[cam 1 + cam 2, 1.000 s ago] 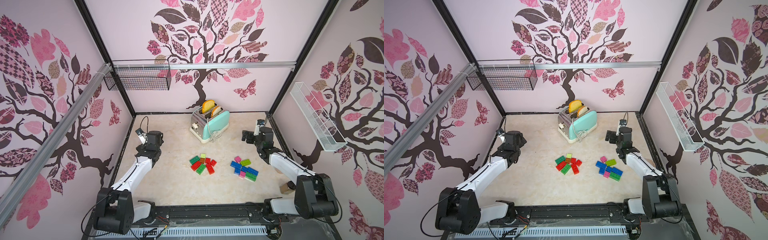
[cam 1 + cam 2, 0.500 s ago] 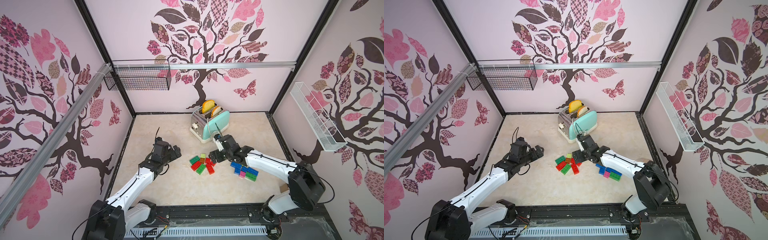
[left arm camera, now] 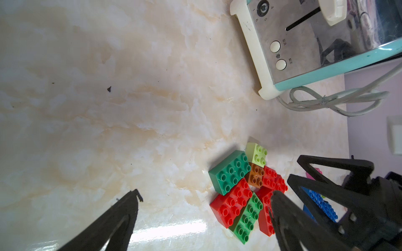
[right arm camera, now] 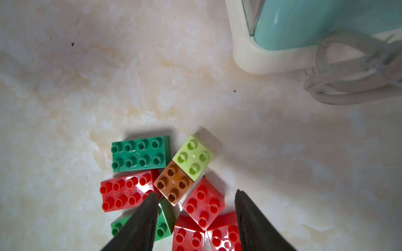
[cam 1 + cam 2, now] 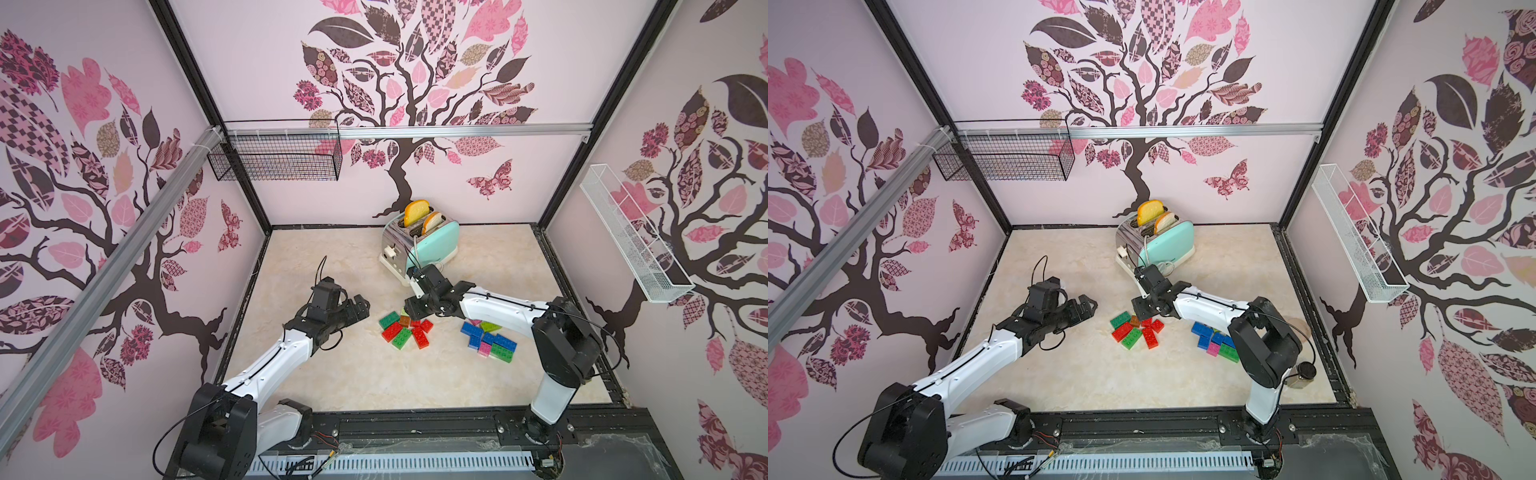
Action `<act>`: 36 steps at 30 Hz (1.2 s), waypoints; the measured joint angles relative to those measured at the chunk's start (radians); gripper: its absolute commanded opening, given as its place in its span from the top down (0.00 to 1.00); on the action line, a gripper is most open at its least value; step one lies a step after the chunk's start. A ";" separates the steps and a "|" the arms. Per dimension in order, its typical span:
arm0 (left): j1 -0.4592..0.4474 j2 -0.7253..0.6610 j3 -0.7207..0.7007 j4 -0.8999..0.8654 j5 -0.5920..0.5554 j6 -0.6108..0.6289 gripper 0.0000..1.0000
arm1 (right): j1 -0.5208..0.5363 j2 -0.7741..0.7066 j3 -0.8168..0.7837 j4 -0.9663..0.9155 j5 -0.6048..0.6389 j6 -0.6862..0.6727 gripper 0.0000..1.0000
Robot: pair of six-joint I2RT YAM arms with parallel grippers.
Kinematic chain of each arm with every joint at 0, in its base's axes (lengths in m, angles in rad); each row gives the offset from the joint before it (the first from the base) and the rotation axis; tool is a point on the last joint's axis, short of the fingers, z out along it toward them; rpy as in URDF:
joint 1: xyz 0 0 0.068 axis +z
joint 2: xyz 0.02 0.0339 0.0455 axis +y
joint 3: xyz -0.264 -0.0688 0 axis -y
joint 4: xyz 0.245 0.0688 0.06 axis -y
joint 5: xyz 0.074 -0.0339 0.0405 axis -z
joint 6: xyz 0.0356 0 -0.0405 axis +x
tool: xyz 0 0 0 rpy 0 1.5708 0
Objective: Assemble a heart with lego
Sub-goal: Move the lego brick at the center of the board.
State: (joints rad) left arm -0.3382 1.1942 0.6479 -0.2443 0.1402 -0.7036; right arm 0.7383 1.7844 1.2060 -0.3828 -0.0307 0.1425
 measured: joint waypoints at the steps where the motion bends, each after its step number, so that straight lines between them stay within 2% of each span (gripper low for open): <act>1: 0.004 0.008 0.005 0.002 0.005 -0.002 0.03 | 0.003 0.012 0.010 -0.001 0.001 -0.002 0.38; 5: 0.065 0.027 0.017 0.000 0.050 -0.031 0.03 | 0.041 0.056 0.053 -0.008 0.003 -0.029 0.34; 10: 0.239 0.028 0.018 -0.018 0.103 -0.071 0.03 | 0.093 0.122 0.126 -0.015 -0.006 -0.084 0.26; 13: 0.286 0.022 0.018 -0.032 0.131 -0.078 0.03 | 0.110 0.154 0.165 -0.034 0.001 -0.128 0.20; 18: 0.299 -0.010 0.018 -0.038 0.169 -0.083 0.03 | 0.111 0.185 0.195 -0.077 0.056 -0.228 0.13; 25: 0.299 -0.017 0.018 -0.026 0.201 -0.090 0.03 | 0.109 0.185 0.184 -0.134 0.165 -0.368 0.09; 30: 0.299 0.011 0.018 -0.014 0.220 -0.098 0.03 | 0.109 0.185 0.185 -0.134 0.195 -0.412 0.09; 36: 0.299 0.015 0.015 -0.011 0.230 -0.101 0.03 | 0.109 0.185 0.179 -0.164 0.198 -0.405 0.08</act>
State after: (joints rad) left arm -0.0391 1.2095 0.6632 -0.2554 0.3702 -0.8051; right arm 0.8474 1.9690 1.3853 -0.5472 0.1669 -0.2626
